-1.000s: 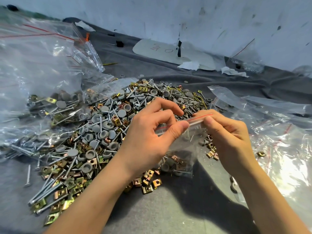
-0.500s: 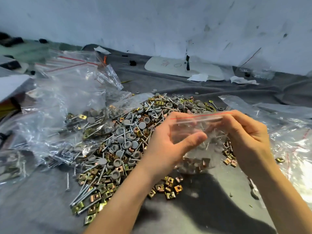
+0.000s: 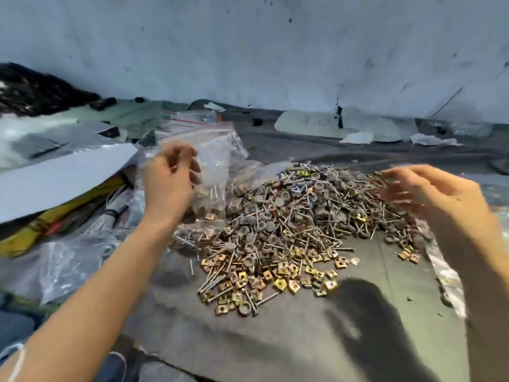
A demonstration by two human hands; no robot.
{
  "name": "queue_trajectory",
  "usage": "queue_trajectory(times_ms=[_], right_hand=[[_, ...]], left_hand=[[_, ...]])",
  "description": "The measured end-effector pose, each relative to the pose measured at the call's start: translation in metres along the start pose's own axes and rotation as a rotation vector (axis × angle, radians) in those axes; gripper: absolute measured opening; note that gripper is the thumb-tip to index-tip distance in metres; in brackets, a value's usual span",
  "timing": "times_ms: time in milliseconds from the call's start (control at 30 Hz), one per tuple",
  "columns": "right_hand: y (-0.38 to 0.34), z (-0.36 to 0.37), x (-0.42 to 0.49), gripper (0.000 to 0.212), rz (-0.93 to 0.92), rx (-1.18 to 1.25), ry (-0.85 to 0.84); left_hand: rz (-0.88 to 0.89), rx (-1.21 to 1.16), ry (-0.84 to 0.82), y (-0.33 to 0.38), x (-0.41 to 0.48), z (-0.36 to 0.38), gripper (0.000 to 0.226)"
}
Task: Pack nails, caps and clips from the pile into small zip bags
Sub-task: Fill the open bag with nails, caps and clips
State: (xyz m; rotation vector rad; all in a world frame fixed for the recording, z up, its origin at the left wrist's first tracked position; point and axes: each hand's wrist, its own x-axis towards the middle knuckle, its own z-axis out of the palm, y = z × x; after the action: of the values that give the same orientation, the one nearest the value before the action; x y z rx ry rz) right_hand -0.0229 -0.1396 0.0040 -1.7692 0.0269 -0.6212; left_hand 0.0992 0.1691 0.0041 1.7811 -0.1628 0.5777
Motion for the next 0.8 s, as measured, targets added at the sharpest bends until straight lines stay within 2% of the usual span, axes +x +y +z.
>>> queue_trajectory(times_ms=[33,100,133,200,267,400,600,733,800], right_hand=[[0.011,-0.006,0.002,0.015,0.065,-0.117,0.042],[0.042,-0.02,0.006,0.016,0.239,-0.422,0.126],[0.057,-0.027,0.006,0.021,0.346,-0.562,0.149],[0.079,-0.031,0.002,0.027,0.524,-0.79,0.096],[0.084,-0.028,-0.001,0.024,0.605,-0.899,0.004],[0.08,-0.028,-0.004,0.023,0.602,-0.804,0.043],[0.078,-0.046,-0.012,0.031,0.586,-0.651,0.162],[0.08,-0.054,-0.012,0.022,0.564,-0.571,0.307],[0.081,-0.058,-0.011,0.029,0.567,-0.549,0.329]], left_hand=[[-0.016,0.127,0.042,-0.007,0.009,-0.005,0.018],[-0.018,0.358,0.117,-0.018,0.015,-0.01,0.045],[0.03,0.399,0.164,-0.017,0.012,-0.008,0.057],[0.175,0.335,0.227,-0.006,-0.003,0.007,0.066],[0.286,0.211,0.165,0.007,-0.022,0.033,0.067],[0.22,-0.019,-0.112,0.034,-0.06,0.093,0.063],[0.196,-0.027,-0.431,0.032,-0.089,0.151,0.052],[0.163,0.012,-0.62,0.014,-0.102,0.161,0.049],[0.151,0.028,-0.717,0.007,-0.105,0.161,0.048]])
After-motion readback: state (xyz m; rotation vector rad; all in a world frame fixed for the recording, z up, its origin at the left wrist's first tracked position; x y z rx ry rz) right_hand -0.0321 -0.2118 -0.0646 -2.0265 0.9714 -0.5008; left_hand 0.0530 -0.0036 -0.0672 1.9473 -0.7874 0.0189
